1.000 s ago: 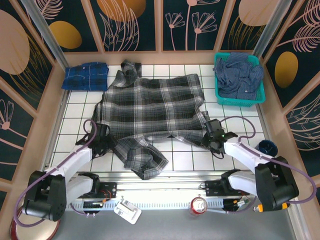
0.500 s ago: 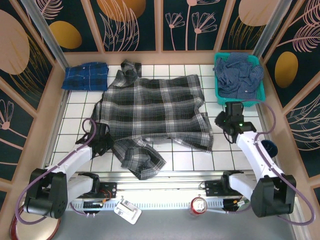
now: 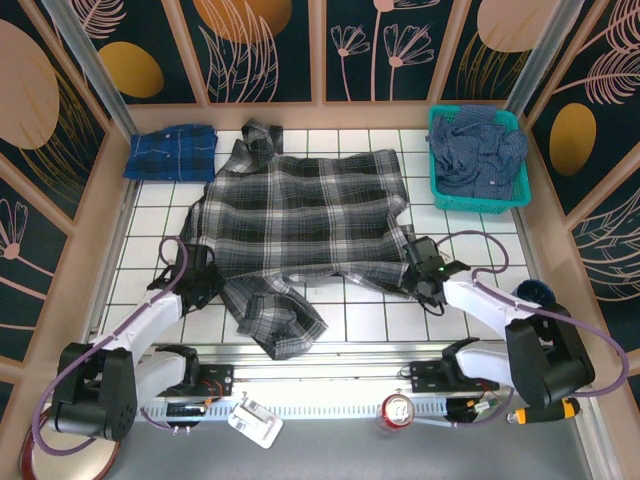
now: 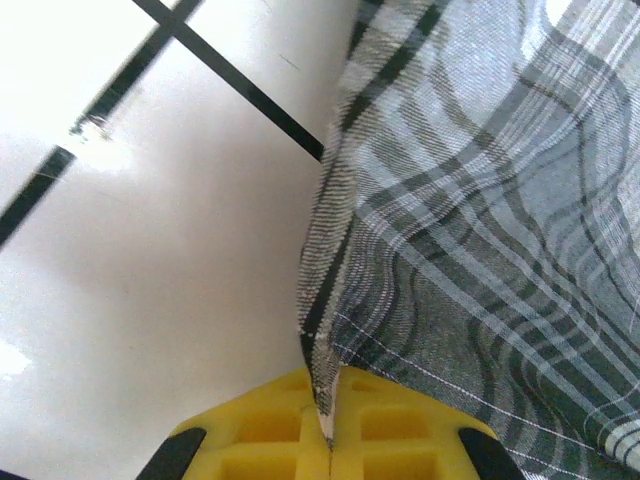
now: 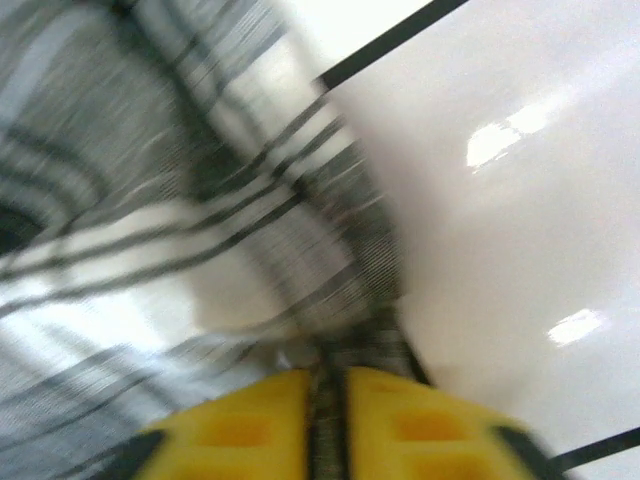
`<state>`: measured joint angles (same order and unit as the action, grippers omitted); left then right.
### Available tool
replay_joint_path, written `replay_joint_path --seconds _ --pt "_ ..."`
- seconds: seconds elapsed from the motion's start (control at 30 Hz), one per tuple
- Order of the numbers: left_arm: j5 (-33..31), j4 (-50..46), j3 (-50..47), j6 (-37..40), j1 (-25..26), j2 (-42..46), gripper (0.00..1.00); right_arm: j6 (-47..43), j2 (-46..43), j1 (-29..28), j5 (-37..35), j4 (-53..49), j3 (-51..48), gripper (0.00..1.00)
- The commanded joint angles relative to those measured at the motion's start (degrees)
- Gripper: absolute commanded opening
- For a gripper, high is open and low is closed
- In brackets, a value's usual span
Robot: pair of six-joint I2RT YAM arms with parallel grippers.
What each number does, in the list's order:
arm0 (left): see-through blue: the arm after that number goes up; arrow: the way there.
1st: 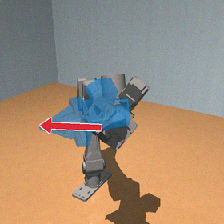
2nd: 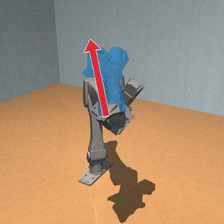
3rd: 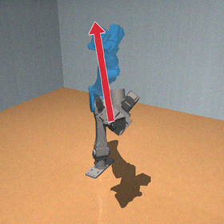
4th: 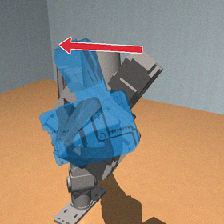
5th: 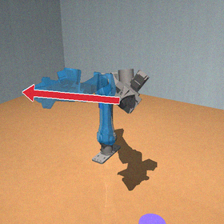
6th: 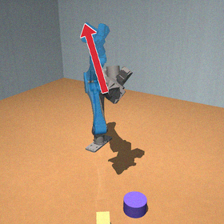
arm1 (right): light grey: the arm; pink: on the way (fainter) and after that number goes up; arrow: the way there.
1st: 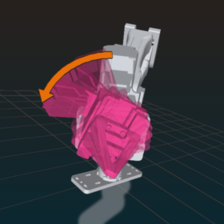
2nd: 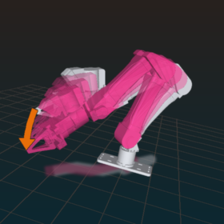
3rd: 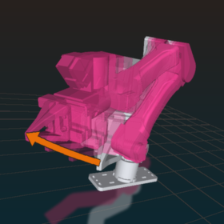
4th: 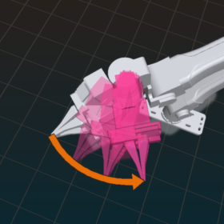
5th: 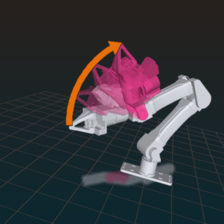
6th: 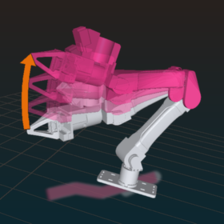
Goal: Fold and stack the long sleeve shirts
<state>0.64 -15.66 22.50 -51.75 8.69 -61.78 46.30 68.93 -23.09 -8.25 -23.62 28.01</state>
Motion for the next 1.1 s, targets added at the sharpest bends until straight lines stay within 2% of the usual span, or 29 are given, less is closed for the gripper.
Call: replay_joint_path --seconds 0.0,0.17,0.3,0.37,0.4,0.43,0.47,0.5,0.53,0.6,0.67,0.77,0.9,0.97,1.07 --pt "-2.2 -2.1 -0.3 0.4 -1.2 1.0 0.00 -3.4 -1.2 4.9 -2.8 -1.3 0.7 0.00" --pt "-2.8 -2.6 0.5 0.6 -1.5 0.9 0.00 -12.2 -7.0 12.6 -2.4 -3.7 5.6 0.00" --pt "-3.1 -2.2 0.2 0.7 -1.5 0.4 0.00 -15.2 -10.6 12.9 -2.4 -2.8 6.6 0.00" --pt "-2.6 -1.8 -0.1 0.8 -1.5 0.0 0.00 -14.0 -10.3 13.0 0.5 -2.7 5.7 0.03" --pt "-2.6 -1.7 -0.4 0.8 -1.5 0.0 0.00 -12.6 -9.6 12.7 3.5 -2.7 5.0 0.27" --pt "-2.6 -1.7 -0.5 1.0 -1.4 0.0 0.00 -11.4 -9.3 11.8 5.6 -2.6 4.3 0.39" --pt "-2.7 -2.1 -0.5 1.1 -1.5 -0.1 0.00 -9.3 -8.9 9.7 5.5 -3.8 3.7 0.47" --pt "-3.0 -2.4 -0.5 1.4 -1.5 -0.1 0.00 -6.7 -8.7 6.7 3.1 -5.6 3.5 0.55" --pt "-3.3 -2.7 -0.5 1.6 -1.5 -0.1 0.03 -4.5 -8.8 3.9 1.0 -7.8 3.4 0.61" --pt "-3.5 -3.0 -0.8 1.6 -1.5 -0.1 0.19 0.2 -8.5 -0.7 -2.4 -10.6 2.6 0.66" --pt "-2.9 -2.4 -1.1 1.8 -1.5 -0.5 0.37 3.4 -7.8 -2.6 -3.2 -11.7 2.1 0.70" --pt "-1.7 -1.4 -0.8 2.1 -1.4 -1.9 0.46 7.4 -7.1 -4.4 -2.1 -10.1 0.3 0.70" --pt "-1.4 -0.9 0.2 2.9 -1.4 -3.5 0.46 13.8 -7.9 -6.0 -1.2 -8.4 -3.7 0.69" --pt "-1.4 -0.5 0.5 2.9 -1.4 -3.9 0.36 15.4 -9.9 -6.6 -2.8 -7.2 -5.0 0.65" --pt "-1.7 -1.4 2.5 3.5 -1.5 -4.6 0.14 13.6 -10.7 -4.1 -2.2 -3.5 -6.1 0.48"
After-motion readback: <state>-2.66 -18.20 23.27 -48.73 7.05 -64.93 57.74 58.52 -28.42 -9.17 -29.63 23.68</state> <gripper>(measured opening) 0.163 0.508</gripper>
